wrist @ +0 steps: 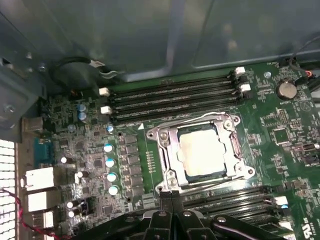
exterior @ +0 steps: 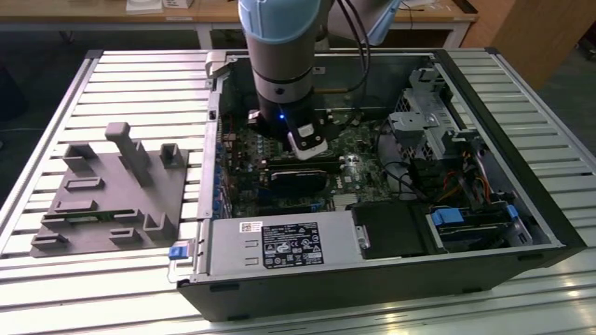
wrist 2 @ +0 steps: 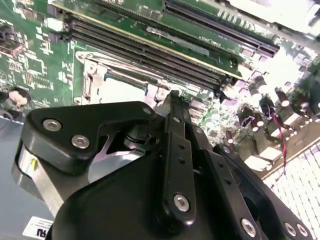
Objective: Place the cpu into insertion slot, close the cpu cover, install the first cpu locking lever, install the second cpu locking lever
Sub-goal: 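Install the second cpu locking lever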
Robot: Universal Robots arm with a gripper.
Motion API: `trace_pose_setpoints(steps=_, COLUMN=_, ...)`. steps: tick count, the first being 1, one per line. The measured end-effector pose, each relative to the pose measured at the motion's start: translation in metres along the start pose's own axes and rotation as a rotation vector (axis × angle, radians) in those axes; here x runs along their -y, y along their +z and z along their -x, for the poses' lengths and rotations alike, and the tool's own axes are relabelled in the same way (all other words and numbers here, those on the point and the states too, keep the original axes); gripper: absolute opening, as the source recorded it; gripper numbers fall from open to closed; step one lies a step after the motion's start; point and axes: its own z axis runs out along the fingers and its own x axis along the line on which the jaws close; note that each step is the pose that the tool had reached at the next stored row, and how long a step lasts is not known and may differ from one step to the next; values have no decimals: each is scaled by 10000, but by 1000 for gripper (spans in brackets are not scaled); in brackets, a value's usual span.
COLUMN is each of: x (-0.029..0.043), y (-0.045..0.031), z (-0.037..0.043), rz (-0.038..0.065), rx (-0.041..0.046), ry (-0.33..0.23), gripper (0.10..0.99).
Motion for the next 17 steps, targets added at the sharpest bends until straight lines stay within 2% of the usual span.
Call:
trace_pose_setpoints(steps=4, x=-17, y=7, z=90, rz=-64, rx=18, ry=24, gripper=106)
trace_pose_setpoints(steps=8, x=-45, y=17, z=178, rz=-184, rx=48, ry=39, gripper=106)
trace_pose_setpoints(steps=12, x=-93, y=32, z=230, rz=-345, rx=80, ry=28, gripper=106)
trace_pose_setpoints(steps=15, x=-160, y=52, z=253, rz=-469, rx=102, ry=20, gripper=106)
trace_pose_setpoints(steps=17, x=-206, y=69, z=264, rz=-589, rx=123, ry=10, gripper=106)
